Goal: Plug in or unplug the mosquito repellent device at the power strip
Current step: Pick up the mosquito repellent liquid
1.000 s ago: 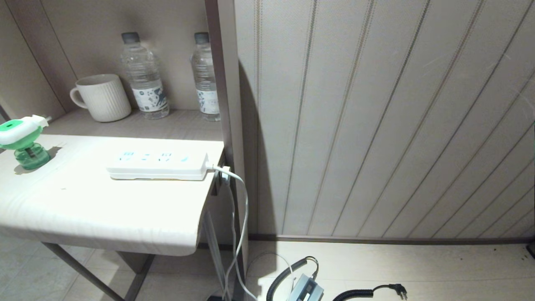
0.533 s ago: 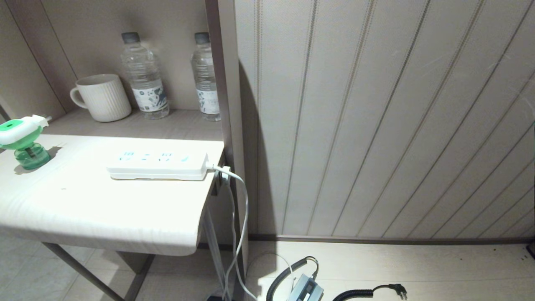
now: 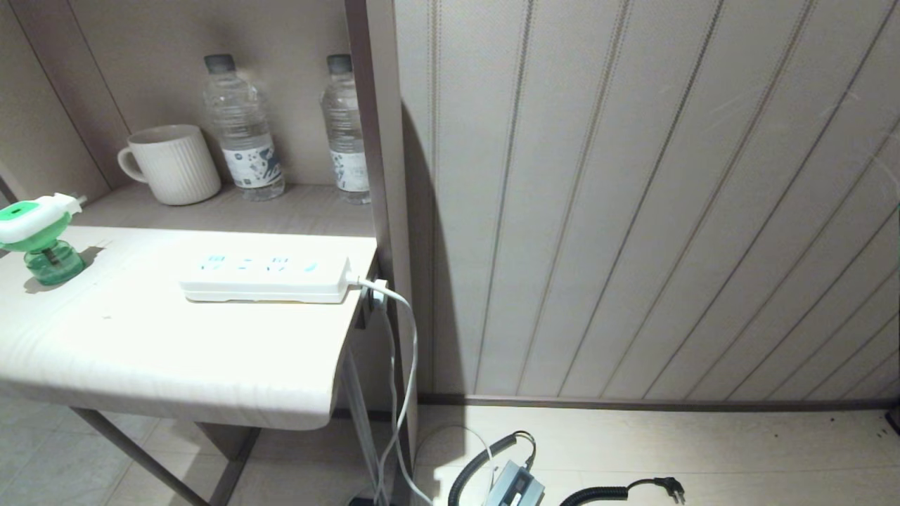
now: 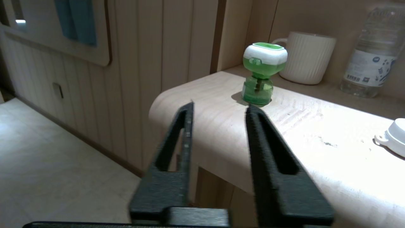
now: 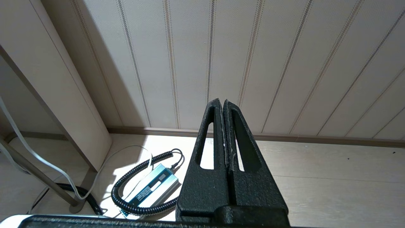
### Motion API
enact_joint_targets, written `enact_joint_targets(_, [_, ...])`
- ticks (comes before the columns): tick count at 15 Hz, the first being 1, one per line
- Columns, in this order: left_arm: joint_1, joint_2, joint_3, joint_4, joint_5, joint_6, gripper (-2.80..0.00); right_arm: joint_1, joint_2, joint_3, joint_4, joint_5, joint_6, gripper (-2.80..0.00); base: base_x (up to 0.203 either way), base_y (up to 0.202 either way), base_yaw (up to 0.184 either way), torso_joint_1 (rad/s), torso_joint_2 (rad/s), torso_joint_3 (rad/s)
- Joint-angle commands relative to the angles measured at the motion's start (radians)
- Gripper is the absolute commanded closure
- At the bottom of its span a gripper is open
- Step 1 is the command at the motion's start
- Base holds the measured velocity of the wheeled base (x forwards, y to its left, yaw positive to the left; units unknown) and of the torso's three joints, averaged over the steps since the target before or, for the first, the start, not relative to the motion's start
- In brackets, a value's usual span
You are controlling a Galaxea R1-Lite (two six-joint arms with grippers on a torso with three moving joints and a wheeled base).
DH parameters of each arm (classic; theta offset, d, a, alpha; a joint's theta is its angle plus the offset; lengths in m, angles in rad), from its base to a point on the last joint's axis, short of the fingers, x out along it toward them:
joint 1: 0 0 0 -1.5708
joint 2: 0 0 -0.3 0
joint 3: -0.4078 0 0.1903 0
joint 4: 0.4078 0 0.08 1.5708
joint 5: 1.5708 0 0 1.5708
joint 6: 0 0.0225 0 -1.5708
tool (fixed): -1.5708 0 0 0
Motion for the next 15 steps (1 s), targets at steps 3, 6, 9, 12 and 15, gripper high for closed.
enact_joint_targets(3, [0.000,0.145,-0.062,-0.015,-0.006,-0.015,-2.80,0.000,0.000,0.000,0.000,0.000,0.000,0.00,0.000,0.000,0.000,0.000,0.00,0.000])
enact_joint_targets(6, [0.000,0.229,-0.137,-0.028,-0.011,-0.015,-2.80,0.000,0.000,0.000,0.000,-0.003,0.000,0.00,0.000,0.000,0.000,0.000,0.00,0.000])
enact_joint_targets(9, [0.001,0.316,-0.175,-0.050,-0.045,-0.015,-2.80,0.000,0.000,0.000,0.000,0.000,0.000,0.00,0.000,0.000,0.000,0.000,0.00,0.000])
enact_joint_targets(12, [0.025,0.417,-0.203,-0.111,-0.054,-0.021,-2.80,0.000,0.000,0.000,0.000,0.000,0.000,0.00,0.000,0.000,0.000,0.000,0.00,0.000])
enact_joint_targets(15, [0.071,0.511,-0.244,-0.170,-0.059,-0.034,-2.80,0.000,0.000,0.000,0.000,0.000,0.000,0.00,0.000,0.000,0.000,0.000,0.00,0.000])
